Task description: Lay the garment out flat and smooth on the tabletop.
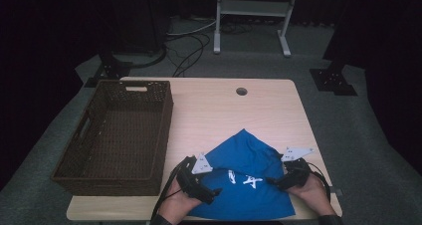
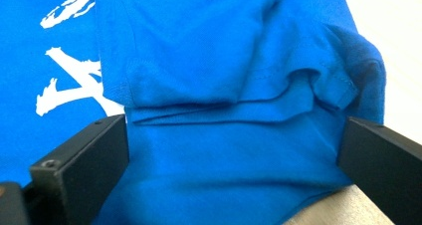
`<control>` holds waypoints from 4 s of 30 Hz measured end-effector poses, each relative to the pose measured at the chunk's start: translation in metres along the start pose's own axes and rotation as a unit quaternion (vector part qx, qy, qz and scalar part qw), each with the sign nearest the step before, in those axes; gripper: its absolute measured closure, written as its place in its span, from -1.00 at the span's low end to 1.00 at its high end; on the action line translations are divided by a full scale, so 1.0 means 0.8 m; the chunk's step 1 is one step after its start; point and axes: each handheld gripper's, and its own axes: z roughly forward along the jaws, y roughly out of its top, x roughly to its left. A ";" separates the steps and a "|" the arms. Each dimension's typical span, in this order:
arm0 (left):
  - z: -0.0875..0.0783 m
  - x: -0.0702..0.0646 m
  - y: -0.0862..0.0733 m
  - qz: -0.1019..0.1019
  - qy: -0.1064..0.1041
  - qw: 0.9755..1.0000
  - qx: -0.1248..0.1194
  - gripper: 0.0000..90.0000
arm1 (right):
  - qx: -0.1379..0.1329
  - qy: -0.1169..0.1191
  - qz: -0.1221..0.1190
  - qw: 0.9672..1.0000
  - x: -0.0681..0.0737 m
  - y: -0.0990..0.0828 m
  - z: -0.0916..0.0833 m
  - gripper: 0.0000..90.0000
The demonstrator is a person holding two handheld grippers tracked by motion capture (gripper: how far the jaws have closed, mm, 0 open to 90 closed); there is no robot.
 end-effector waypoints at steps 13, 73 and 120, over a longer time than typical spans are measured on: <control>0.009 0.004 0.029 0.007 -0.027 0.999 -0.015 -0.88 | 0.000 0.000 0.001 1.000 0.000 0.000 0.000 -1.00; 0.082 -0.001 0.094 0.011 -0.062 0.997 -0.035 -0.15 | -0.001 0.000 0.000 1.000 0.000 0.000 0.000 -1.00; 0.147 -0.031 0.100 0.007 -0.081 0.997 -0.003 0.29 | -0.001 0.000 0.000 1.000 0.000 0.000 0.000 -1.00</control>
